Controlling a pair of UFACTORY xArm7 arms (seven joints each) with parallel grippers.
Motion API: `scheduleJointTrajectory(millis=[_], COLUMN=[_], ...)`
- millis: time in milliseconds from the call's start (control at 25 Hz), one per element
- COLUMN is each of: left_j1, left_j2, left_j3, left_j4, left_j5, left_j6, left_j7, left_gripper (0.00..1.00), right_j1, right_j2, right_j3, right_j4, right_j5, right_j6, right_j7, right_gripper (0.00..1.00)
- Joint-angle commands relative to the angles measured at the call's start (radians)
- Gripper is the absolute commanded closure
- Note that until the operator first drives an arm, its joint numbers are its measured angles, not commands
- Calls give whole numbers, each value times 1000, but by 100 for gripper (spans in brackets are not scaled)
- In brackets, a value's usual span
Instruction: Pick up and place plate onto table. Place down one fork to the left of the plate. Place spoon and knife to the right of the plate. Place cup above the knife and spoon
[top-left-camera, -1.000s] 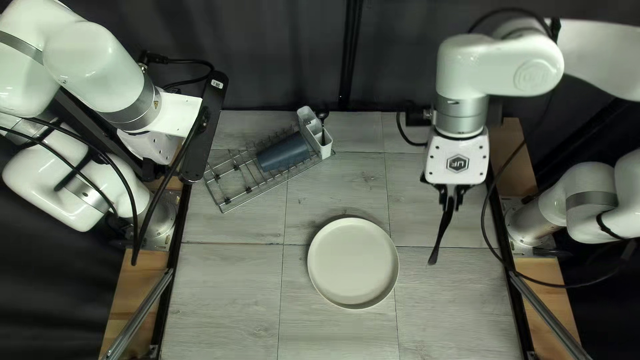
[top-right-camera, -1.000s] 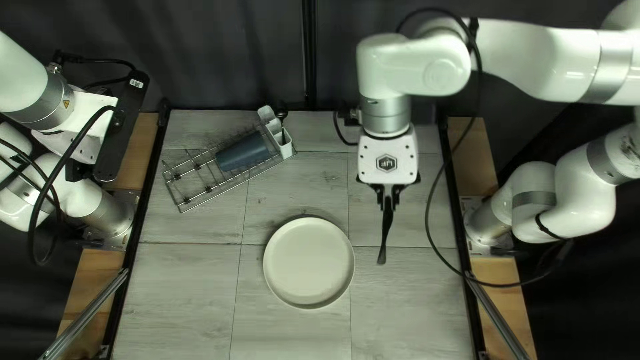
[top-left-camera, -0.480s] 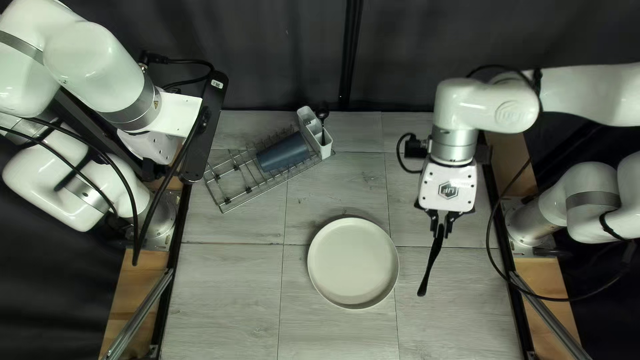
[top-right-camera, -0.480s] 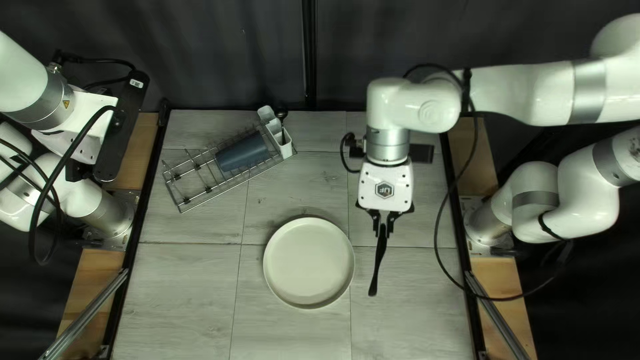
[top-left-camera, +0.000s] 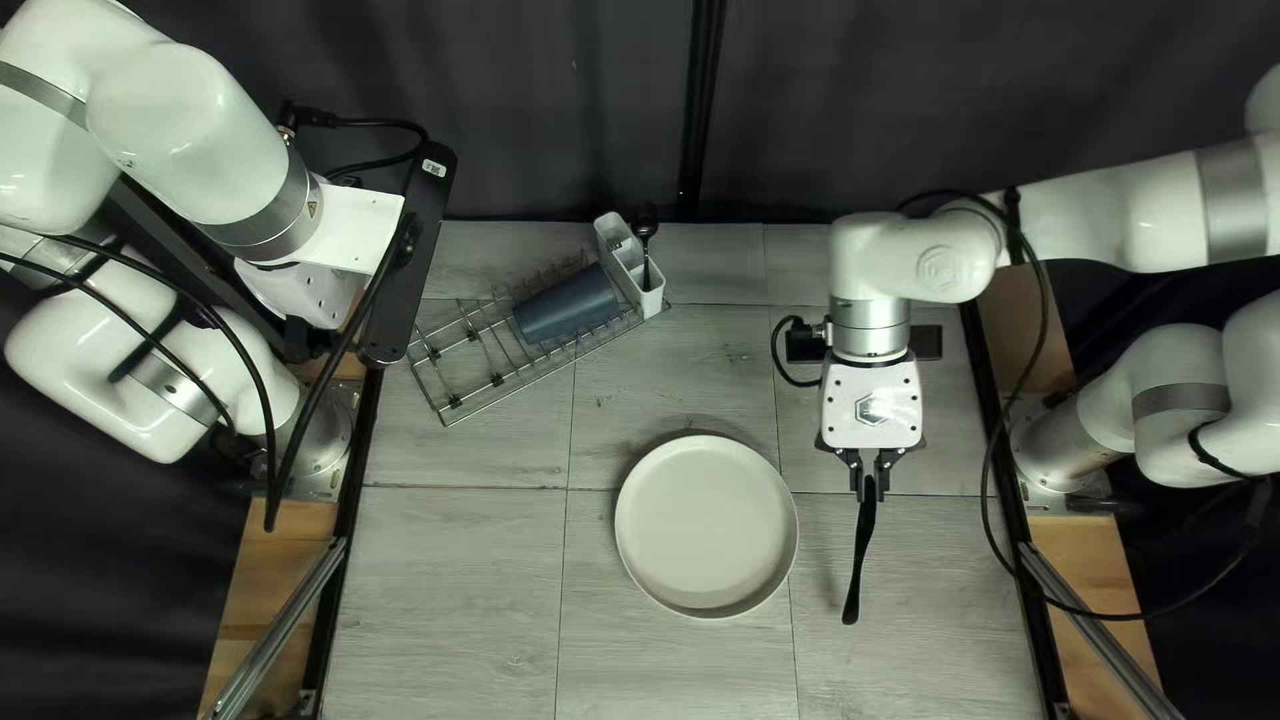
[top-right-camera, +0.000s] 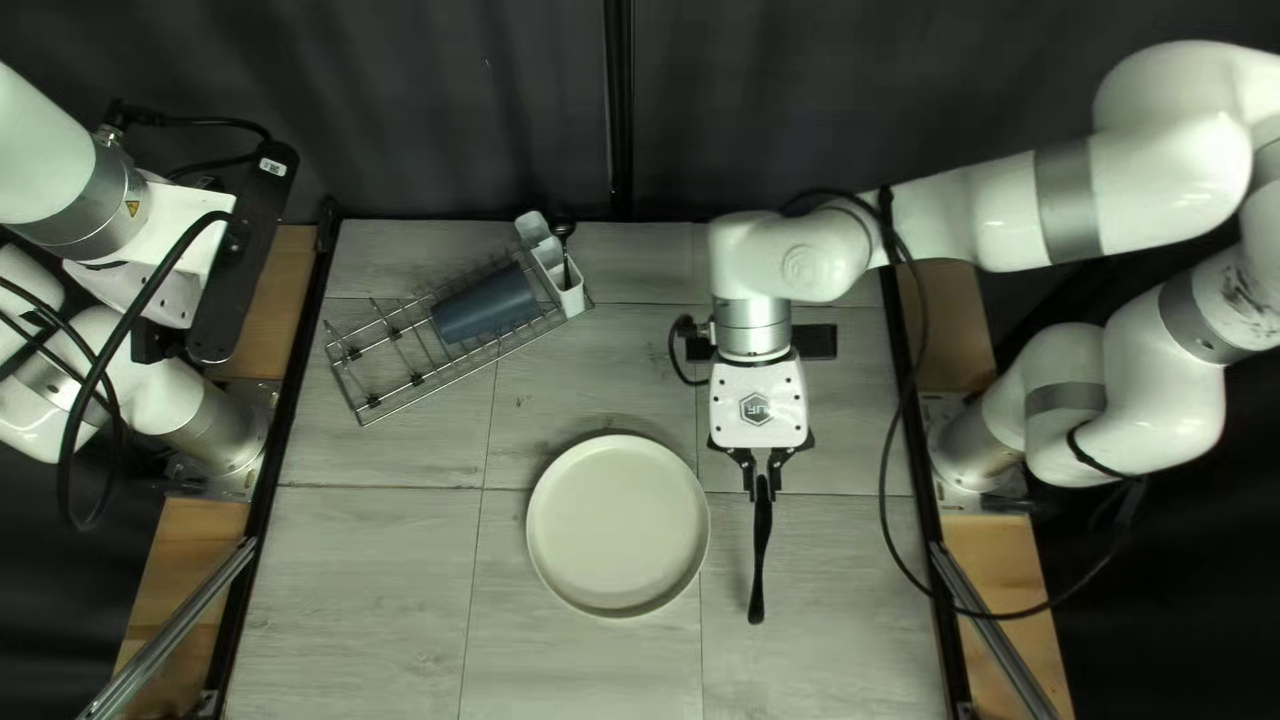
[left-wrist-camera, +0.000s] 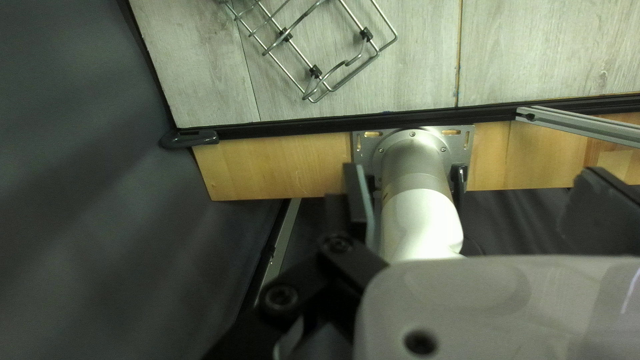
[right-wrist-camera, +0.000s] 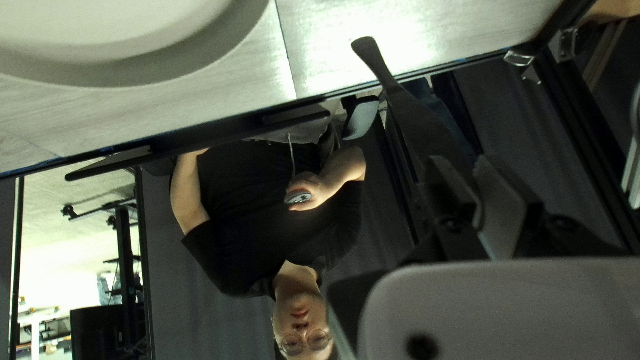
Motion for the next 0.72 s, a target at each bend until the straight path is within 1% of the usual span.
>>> scheduleJointTrajectory(millis=[40,200,360,400,560,720], left_j1=[0,0,0,0,0,0], left_j2=[0,0,0,0,0,0], left_j3=[0,0,0,0,0,0], left_j4=[0,0,0,0,0,0], left_j5=[0,0,0,0,0,0], left_j6=[0,0,0,0,0,0], left_j7=[0,0,0,0,0,0], left_gripper=[0,0,0,0,0,0], right_j1=[-11,-22,-22,-16,-7,-2], right_j2=[42,88,89,99,124,154], right_j3=[-14,-23,-23,-14,-4,1], right_j4=[-23,-3,-2,-1,22,19], right_j5=[8,-33,-36,-68,-137,-173], right_j6=[-25,-47,-49,-78,-120,-169], right_j7=[-69,-91,-90,-102,-89,-92], right_gripper=[100,100,100,100,100,100])
